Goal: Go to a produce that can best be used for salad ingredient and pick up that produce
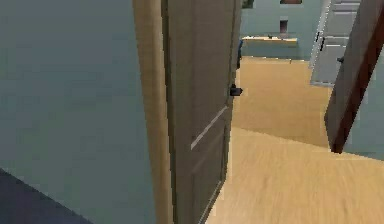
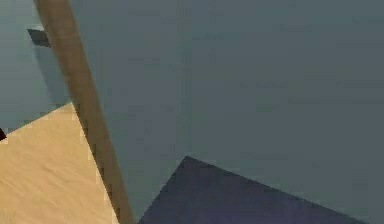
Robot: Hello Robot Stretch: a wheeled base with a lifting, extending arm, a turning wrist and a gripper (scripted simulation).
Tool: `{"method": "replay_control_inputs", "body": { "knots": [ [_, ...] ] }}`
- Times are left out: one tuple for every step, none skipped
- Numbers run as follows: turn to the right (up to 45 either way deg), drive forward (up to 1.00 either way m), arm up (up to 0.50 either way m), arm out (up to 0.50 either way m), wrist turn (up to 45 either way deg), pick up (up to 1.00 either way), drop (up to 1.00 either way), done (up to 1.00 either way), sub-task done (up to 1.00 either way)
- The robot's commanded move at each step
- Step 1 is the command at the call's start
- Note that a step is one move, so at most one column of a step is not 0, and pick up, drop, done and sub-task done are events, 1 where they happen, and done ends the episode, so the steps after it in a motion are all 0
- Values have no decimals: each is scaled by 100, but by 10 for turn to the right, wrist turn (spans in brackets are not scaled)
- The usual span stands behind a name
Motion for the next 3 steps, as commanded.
{"method": "replay_control_inputs", "body": {
  "knots": [
    [270,0,0,0,0,0,0,0,0],
    [0,100,0,0,0,0,0,0,0],
    [0,100,0,0,0,0,0,0,0]
  ]
}}
